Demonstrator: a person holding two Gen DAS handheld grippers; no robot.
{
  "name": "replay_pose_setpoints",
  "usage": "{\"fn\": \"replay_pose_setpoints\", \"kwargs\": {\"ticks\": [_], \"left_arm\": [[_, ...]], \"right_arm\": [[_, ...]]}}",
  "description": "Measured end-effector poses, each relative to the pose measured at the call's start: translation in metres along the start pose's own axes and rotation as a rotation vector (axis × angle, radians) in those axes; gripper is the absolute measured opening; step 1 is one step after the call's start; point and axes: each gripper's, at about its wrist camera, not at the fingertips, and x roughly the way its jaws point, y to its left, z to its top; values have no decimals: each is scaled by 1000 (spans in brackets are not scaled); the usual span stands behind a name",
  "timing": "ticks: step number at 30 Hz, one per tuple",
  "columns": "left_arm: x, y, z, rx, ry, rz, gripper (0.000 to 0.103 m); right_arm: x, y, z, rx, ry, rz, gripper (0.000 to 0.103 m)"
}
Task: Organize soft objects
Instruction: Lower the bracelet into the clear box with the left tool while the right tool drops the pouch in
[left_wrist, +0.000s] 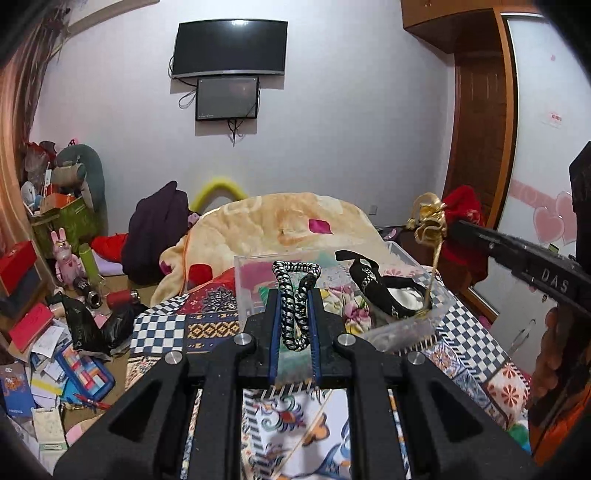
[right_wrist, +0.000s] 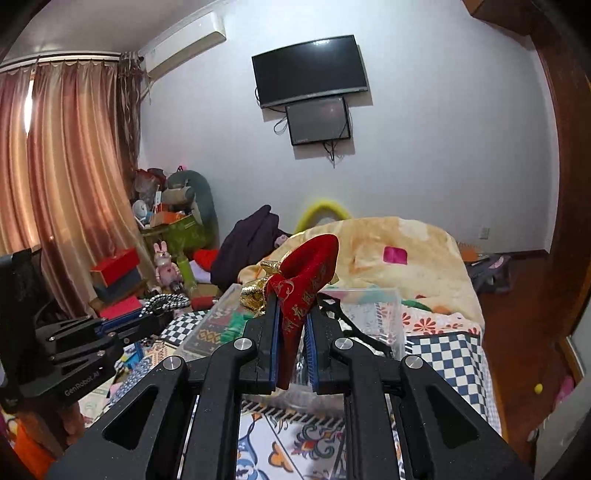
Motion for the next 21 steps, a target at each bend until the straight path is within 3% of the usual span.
{"fn": "replay_pose_setpoints", "kwargs": {"ticks": [17,20,21], "left_arm": [[86,12,-20,-91,195,-34,13],[88,10,-24,-92,207,-42,22],[86,9,-25,-88,205,-37,32]], "right_arm": [[76,9,-38,-23,225,7,13],[76,8,-41,-31,233,-3,13],[75,7,-41,-34,238,-3,13]]}}
